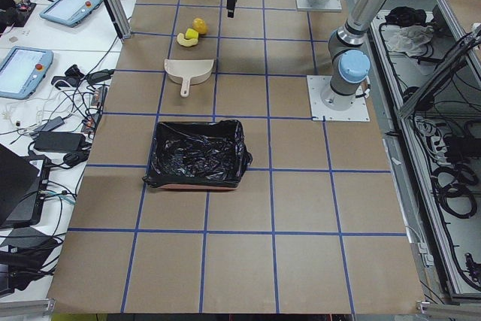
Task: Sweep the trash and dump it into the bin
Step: 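Lower the right gripper onto the brush handle while the left descends to the dustpan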
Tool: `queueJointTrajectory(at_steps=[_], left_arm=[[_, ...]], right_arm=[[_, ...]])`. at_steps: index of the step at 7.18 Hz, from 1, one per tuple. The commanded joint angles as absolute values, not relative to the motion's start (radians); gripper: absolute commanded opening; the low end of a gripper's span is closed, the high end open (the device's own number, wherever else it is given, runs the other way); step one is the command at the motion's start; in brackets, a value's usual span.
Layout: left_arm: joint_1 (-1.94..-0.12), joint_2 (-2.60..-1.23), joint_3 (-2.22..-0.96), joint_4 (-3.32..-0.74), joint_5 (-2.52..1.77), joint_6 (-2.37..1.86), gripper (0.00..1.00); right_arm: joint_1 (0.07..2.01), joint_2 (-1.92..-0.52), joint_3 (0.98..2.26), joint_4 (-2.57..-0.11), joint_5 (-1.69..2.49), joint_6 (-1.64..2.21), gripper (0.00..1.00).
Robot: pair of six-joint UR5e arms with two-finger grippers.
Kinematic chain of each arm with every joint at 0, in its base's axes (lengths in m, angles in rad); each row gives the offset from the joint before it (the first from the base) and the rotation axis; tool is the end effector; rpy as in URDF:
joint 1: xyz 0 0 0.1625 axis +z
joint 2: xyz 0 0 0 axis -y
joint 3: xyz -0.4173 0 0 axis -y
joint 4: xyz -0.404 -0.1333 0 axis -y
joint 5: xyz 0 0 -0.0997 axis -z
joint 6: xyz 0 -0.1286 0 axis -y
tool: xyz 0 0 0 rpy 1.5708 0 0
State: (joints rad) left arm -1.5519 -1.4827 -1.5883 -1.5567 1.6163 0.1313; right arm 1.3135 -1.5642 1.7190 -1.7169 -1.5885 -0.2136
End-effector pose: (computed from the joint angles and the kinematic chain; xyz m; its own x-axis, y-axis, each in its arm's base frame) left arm -0.1184 -0.4788 0.4871 -0.9926 0.1079 -0.0560 0.1121 0.9906 -0.0779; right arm -0.0007 -0.5174 0.3881 -0.9989 0.0435 0.0155 0.0437 0.9990 0.0122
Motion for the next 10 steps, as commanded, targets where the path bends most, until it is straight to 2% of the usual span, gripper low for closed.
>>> queueJointTrajectory(at_steps=[1,4,6,10], left_arm=[[-1.549,-1.491,-1.589,-1.542,1.618,0.200,1.00],[-1.491,-1.511,-1.592,-1.542,1.618,0.630,1.00],[-1.422,-1.561,-1.595,-1.511,1.605,0.899,1.00],[-1.414,-1.710,-1.595,-1.425,1.536,1.401,1.00]], right_arm=[[1.249,-1.499,1.792,-1.836,-1.591,-0.400,1.00],[1.229,-1.389,1.792,-1.911,-1.609,-0.456,1.00],[1.227,-1.309,1.792,-1.980,-1.623,-0.454,1.00],[1.216,-1.226,1.793,-1.980,-1.624,-0.379,0.97]])
